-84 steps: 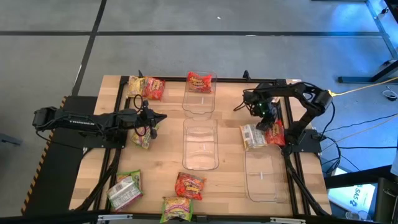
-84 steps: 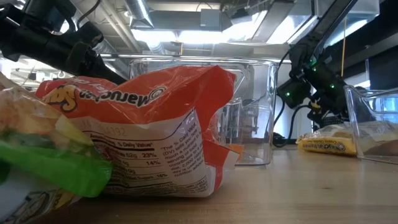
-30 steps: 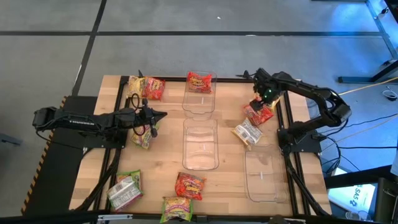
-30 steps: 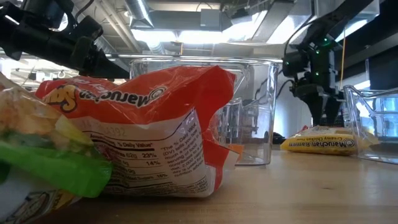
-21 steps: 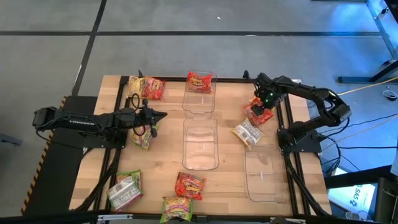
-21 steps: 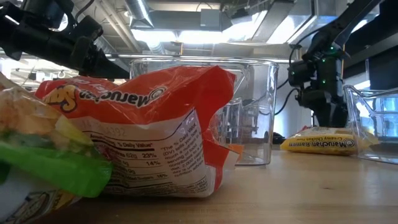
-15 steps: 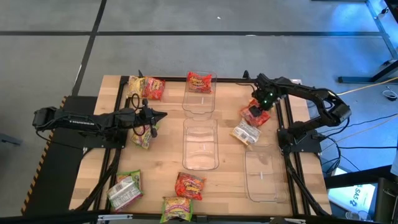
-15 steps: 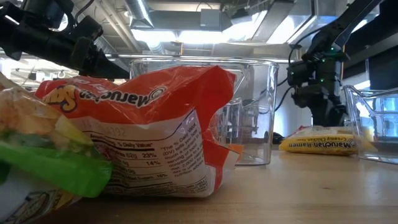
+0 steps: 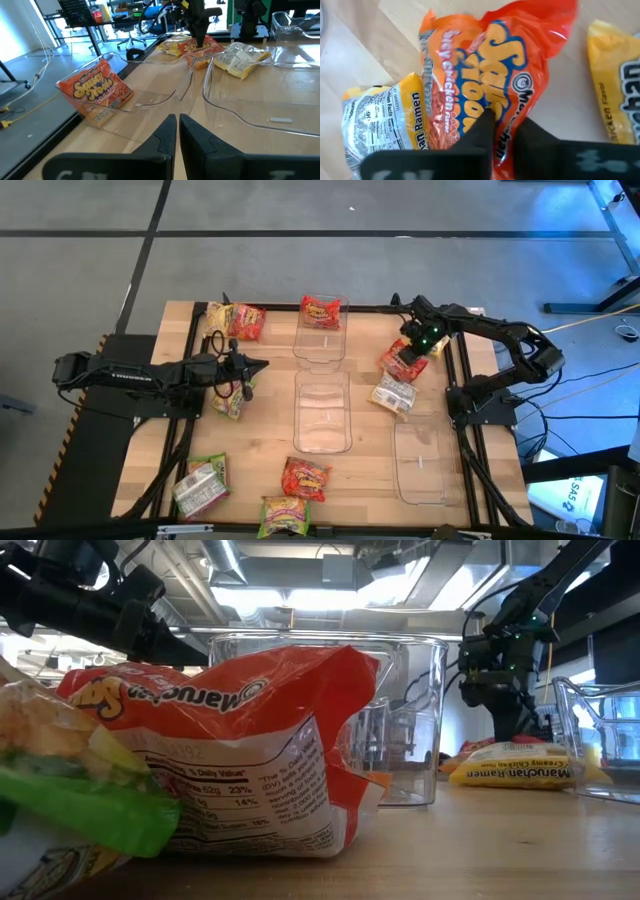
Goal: Sort Maruchan noodles
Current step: Put the orange noodle pack into the top transparent bin
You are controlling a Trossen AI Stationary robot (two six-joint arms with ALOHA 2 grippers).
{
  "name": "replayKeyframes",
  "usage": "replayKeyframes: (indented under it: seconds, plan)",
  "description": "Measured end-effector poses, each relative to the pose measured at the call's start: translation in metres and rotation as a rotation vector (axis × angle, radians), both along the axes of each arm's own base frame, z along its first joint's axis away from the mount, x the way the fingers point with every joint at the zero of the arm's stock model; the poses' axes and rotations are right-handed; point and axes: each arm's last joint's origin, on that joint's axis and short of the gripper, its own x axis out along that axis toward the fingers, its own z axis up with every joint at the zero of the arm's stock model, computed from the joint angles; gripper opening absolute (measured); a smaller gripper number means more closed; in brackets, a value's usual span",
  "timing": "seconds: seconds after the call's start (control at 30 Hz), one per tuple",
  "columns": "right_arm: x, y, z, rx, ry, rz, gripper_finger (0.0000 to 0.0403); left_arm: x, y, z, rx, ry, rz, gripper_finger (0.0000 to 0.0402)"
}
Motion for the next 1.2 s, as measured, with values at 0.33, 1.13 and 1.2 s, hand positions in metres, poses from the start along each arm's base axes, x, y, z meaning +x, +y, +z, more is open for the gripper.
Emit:
replayKeyframes:
  seconds: [0.33,1.13,1.2]
  plan:
    - [0.005,0.004,0.017,-0.160,-0.043,0.128,0.0001,0.000,0.000,0.003,0.006,-0.026,0.000,0.0016]
    - [0.024,0.007,0.038,-0.283,-0.087,0.115,0.0067,0.003,0.000,0.015,0.001,-0.056,0.000,0.0016]
    - [0.025,0.007,0.037,-0.270,-0.094,0.113,0.0110,0.003,0.000,0.015,0.000,-0.055,0.000,0.0016]
